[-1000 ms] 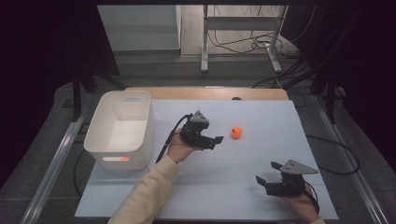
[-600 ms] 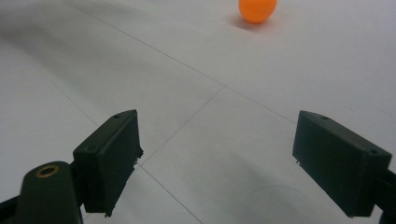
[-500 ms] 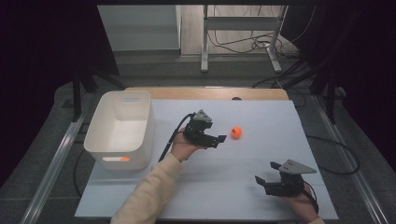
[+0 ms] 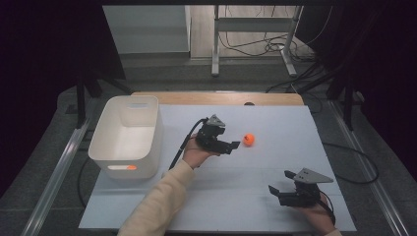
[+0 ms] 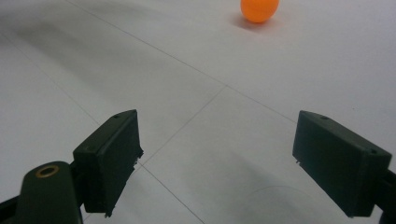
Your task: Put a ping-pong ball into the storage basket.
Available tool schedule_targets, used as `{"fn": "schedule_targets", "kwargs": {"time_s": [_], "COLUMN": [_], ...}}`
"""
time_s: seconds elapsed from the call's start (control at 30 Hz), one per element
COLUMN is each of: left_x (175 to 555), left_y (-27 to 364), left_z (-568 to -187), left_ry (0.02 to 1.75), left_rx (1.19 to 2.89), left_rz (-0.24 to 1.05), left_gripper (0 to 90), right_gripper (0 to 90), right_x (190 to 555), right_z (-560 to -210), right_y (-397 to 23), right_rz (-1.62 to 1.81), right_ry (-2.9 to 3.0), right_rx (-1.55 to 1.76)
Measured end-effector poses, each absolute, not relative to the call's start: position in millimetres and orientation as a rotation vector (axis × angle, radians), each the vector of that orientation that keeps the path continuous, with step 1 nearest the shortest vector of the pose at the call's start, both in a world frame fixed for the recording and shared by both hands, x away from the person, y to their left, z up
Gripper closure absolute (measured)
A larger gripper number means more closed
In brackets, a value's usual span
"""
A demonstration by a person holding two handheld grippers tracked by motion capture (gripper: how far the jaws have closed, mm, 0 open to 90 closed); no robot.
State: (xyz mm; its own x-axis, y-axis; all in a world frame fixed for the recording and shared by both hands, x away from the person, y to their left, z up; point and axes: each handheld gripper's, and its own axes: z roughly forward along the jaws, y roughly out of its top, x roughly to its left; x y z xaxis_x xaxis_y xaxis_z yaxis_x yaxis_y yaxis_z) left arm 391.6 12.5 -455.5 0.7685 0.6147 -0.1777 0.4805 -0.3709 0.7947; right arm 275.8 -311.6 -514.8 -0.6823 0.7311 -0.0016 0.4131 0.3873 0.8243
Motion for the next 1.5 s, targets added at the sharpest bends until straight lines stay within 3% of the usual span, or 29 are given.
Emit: {"fn": "schedule_targets", "kwargs": {"time_s": [1.5], "left_x": [419.8], "left_y": [-30.9], "left_z": [-478.7], "left_ry": [0.820], "left_rx": [2.141], "left_rz": [0.184], "left_gripper": [20.0], "right_gripper": [15.6], "right_x": [275.8], "right_z": [-514.5], "right_y": [-311.0], "right_rz": [1.208], "right_ry": [2.284], "right_rx": [0.988]}}
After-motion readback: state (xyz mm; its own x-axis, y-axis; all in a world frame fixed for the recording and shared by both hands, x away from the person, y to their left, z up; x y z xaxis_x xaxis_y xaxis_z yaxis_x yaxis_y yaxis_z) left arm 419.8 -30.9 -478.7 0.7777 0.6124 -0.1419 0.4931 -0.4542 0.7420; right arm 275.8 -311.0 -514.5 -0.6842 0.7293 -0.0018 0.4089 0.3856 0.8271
